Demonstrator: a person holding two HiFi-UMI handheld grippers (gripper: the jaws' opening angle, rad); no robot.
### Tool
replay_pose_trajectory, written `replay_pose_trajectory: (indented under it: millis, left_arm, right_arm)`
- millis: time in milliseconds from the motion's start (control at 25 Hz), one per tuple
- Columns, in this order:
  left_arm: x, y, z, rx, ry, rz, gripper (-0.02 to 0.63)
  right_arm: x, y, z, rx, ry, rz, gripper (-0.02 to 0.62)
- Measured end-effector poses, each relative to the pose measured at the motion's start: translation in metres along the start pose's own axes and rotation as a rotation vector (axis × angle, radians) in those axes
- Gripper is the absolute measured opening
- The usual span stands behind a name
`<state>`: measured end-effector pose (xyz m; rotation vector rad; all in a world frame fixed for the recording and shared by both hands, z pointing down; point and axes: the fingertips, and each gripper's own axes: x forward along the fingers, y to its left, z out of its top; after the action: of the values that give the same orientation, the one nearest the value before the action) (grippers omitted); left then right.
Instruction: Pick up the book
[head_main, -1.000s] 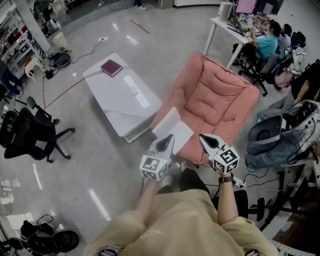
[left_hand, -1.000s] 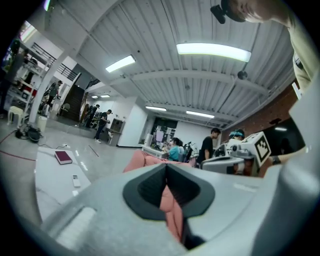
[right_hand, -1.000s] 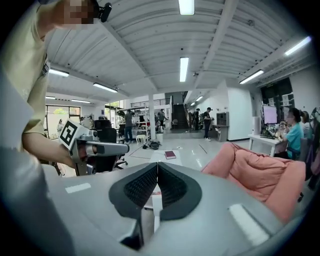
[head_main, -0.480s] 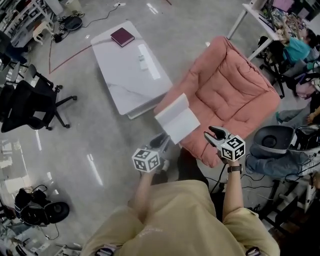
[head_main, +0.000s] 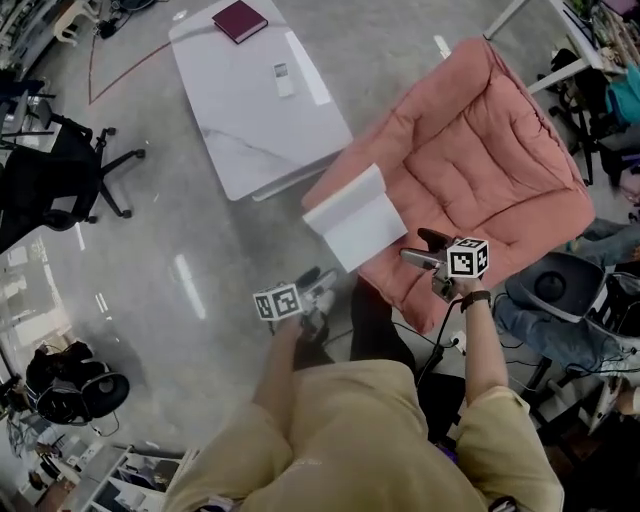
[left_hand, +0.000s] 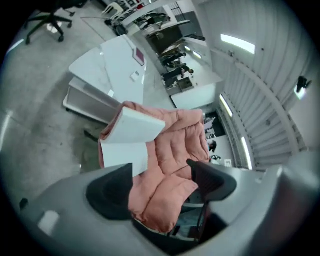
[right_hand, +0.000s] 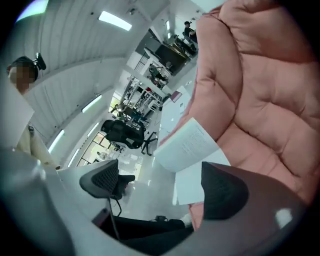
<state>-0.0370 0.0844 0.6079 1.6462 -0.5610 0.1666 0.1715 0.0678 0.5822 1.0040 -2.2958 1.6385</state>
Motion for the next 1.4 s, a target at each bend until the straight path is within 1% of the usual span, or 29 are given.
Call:
replay_pose_trajectory:
  millis: [80,160,240,360,440,480,640,720,920,1000,1120,1280,1400]
  left_arm:
    - [0.014,0.021,-0.002,-0.043,-0.005,0.013,0.405]
    - [0.027,0.046,-0.005,-0.046,0.001,0.041,0.428]
    - [0.040,0.071,-0.008,-0.035,0.011,0.067,0.448]
    - [0.058,0.103,-0.017,-0.043,0.013,0.093,0.453]
    - [0.071,0.122,-0.025,-0.052,0.007,0.104,0.454]
    - [0.079,0.131,-0.028,-0.048,0.009,0.107,0.454]
    - [0.104,0.163,-0.042,-0.008,0.065,0.120,0.454]
    - [0.113,0.173,-0.045,-0.014,0.069,0.108,0.454]
    - [0.131,0.187,-0.051,-0.053,0.038,0.099,0.454]
    - [0.137,0.191,-0.056,-0.068,0.031,0.097,0.454]
    - [0.145,0.193,-0.062,-0.069,0.045,0.093,0.454]
    - [0.149,0.184,-0.064,-0.074,0.060,0.038,0.453]
    - [0.147,0.170,-0.061,-0.089,0.059,-0.035,0.453]
  right_arm:
    - [0.015,-0.035,-0.006,-0.027,0.099,-0.036,0.514]
    - [0.031,-0.068,-0.015,-0.078,0.217,-0.065,0.514]
    - [0.045,-0.097,-0.022,-0.104,0.301,-0.071,0.512]
    - [0.062,-0.136,-0.030,-0.100,0.379,-0.058,0.502]
    - [0.070,-0.160,-0.033,-0.097,0.410,-0.060,0.466]
    - [0.074,-0.171,-0.034,-0.097,0.420,-0.063,0.460]
    - [0.091,-0.201,-0.045,-0.133,0.484,-0.066,0.463]
    - [0.101,-0.206,-0.051,-0.131,0.504,-0.053,0.463]
    - [0.116,-0.221,-0.062,-0.131,0.536,-0.037,0.457]
    - [0.120,-0.227,-0.066,-0.131,0.540,-0.033,0.453]
    - [0.125,-0.233,-0.069,-0.126,0.532,-0.024,0.434]
    - [0.128,-0.227,-0.069,-0.089,0.511,0.022,0.380]
    - [0.124,-0.222,-0.066,-0.042,0.476,0.054,0.388]
